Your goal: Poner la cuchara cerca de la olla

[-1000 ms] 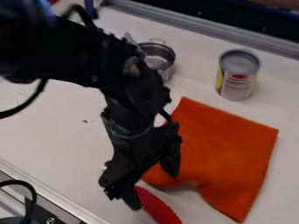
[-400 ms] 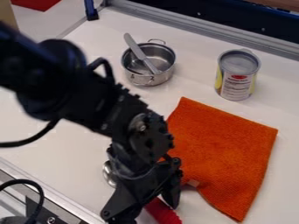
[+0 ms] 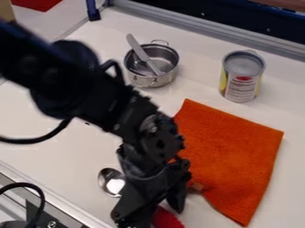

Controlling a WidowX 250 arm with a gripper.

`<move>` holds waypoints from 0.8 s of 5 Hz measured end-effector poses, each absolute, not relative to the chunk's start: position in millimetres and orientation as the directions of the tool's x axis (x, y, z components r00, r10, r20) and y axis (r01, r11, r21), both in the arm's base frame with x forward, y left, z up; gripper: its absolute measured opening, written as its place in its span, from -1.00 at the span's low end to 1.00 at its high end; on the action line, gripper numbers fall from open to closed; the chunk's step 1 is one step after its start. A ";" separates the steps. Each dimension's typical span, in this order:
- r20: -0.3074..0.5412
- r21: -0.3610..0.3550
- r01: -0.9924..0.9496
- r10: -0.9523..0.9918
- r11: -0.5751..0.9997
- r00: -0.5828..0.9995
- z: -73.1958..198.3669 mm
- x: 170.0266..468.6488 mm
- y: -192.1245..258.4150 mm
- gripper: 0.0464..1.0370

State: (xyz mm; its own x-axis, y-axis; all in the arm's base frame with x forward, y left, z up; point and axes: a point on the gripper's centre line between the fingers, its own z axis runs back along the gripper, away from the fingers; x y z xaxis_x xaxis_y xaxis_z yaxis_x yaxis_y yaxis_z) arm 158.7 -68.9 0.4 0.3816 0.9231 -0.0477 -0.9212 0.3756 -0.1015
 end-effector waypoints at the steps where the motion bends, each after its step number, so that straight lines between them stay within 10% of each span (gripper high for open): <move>1: -0.043 -0.093 -0.930 0.932 0.355 0.360 -1.2 167.4 -66.7 -0.04; 4: -0.066 -0.099 -0.925 0.925 0.366 0.374 14.4 166.1 -55.5 -0.29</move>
